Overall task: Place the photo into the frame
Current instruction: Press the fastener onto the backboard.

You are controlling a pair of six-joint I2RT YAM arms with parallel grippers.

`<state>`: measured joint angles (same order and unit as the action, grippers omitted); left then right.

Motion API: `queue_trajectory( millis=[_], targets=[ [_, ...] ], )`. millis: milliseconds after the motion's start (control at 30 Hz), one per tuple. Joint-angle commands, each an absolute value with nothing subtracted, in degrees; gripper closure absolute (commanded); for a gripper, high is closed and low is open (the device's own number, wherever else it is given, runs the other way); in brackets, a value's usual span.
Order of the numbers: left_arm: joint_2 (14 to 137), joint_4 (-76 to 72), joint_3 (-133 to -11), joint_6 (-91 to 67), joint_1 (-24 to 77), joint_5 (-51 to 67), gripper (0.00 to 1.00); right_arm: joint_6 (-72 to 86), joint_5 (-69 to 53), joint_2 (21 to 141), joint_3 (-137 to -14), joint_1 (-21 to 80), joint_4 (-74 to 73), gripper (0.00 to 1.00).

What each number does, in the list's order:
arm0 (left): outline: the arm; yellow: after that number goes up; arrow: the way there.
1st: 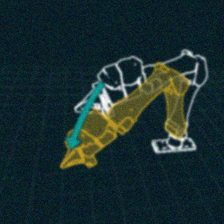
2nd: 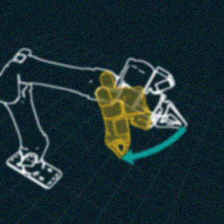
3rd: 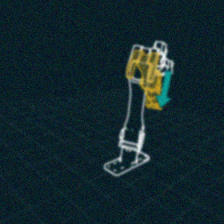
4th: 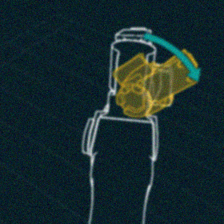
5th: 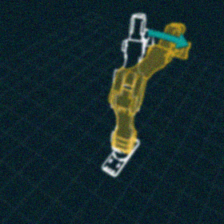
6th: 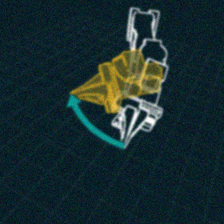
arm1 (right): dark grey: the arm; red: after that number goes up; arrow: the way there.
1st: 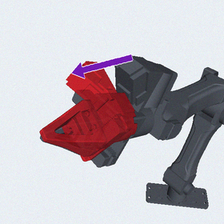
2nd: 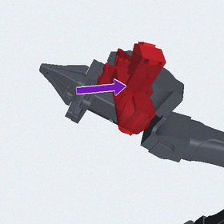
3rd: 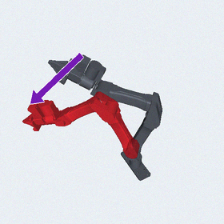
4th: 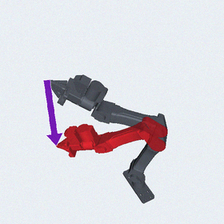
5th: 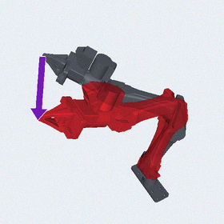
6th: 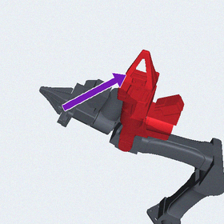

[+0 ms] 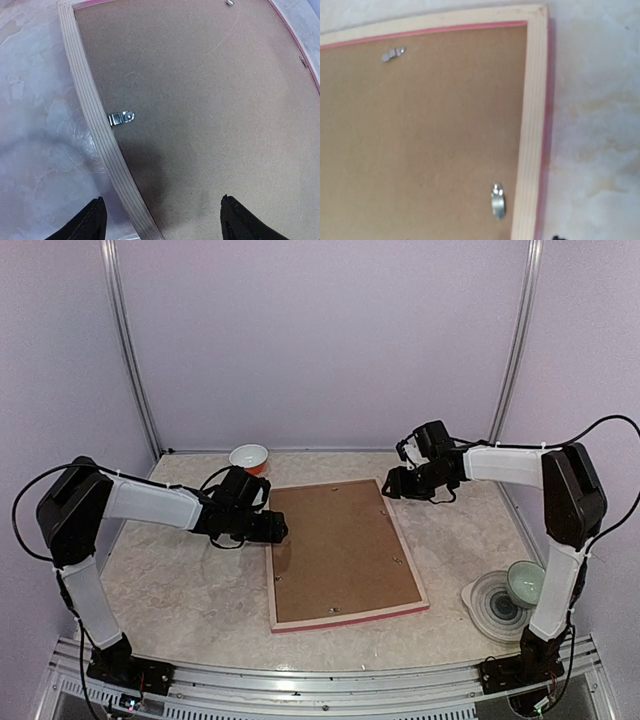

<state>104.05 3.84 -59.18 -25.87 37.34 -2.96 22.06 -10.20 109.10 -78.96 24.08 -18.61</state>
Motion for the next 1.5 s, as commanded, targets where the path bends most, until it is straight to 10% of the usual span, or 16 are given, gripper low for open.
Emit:
queue_trajectory(
  millis=[0,1467],
  targets=[
    [104.9,0.5,-56.5,-25.3,37.8,-2.6,0.25,20.9,-9.7,112.6,-81.1,22.8,-21.6,0.41],
    [100.2,-10.0,-49.3,-24.5,33.5,6.2,0.31,17.5,-13.4,123.1,-84.8,22.7,-16.8,0.66]
  ],
)
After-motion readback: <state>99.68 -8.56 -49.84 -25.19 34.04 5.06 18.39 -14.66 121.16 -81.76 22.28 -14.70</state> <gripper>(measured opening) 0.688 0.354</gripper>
